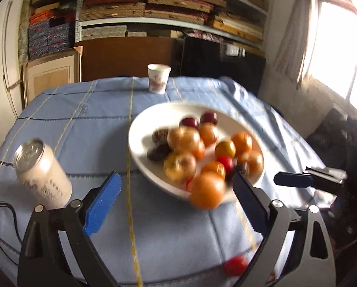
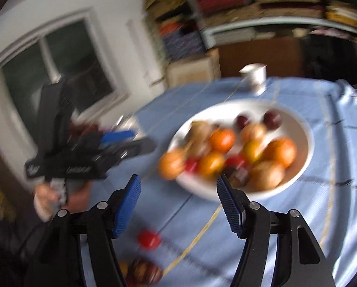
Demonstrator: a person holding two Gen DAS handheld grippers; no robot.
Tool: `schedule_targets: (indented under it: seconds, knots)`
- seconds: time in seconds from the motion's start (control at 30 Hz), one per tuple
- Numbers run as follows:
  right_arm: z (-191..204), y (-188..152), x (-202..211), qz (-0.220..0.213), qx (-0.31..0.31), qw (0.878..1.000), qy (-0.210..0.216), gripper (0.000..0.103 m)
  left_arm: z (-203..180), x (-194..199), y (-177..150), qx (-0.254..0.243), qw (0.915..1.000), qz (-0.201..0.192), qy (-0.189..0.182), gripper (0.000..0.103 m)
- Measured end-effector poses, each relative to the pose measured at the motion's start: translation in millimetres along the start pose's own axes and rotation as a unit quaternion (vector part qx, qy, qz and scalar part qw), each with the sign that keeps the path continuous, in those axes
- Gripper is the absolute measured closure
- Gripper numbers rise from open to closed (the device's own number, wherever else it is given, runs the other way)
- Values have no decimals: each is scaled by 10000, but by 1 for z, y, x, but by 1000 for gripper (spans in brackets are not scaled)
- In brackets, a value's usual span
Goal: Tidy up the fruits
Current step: 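Place the orange and striped fruit onto the white plate and open both grippers, then grasp a dark brown patterned fruit from the cloth with the right gripper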
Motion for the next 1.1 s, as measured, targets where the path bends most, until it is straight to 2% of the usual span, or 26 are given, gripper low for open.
schedule_targets:
  seconds: [0.1, 0.2, 0.3, 0.43, 0.63, 0.83, 0.97, 1.1]
  knots:
    - [17, -18, -7, 409, 458, 9981, 65, 37, -2, 5, -17, -266, 9994, 6, 203, 11]
    - [22, -27, -14, 652, 383, 9969, 221, 36, -5, 9, -29, -417, 9988, 48, 264, 10]
    - [30, -36, -18, 972, 546, 9932, 322, 36, -9, 14, -36, -548, 9984, 76, 144, 10]
    - [30, -43, -14, 1093, 555, 9917, 391, 37, -13, 16, -40, -701, 9973, 81, 200, 10]
    - [25, -48, -18, 1176, 404, 9914, 416, 38, 4, 19, -37, -209, 9996, 199, 56, 10]
    - [30, -52, -19, 1329, 490, 9888, 472, 38, 11, 17, -39, -100, 9995, 286, 96, 10]
    - [26, -61, -25, 1554, 354, 9860, 482, 51, 10, 16, -40, -142, 9994, 304, 121, 10]
    - [31, -68, -29, 1716, 258, 9821, 732, 60, 9, 15, -41, -147, 9992, 338, 119, 10]
Point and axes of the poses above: each gripper's, at about its wrist camera, not at the fingertips, and x roughly against the way its jaws point, z to its left, y to its top, the point moved 5 cm from there along -x, roughly the way its jaws point, and after that the axes turned 10 degrees about y, right-handed, at the moved point
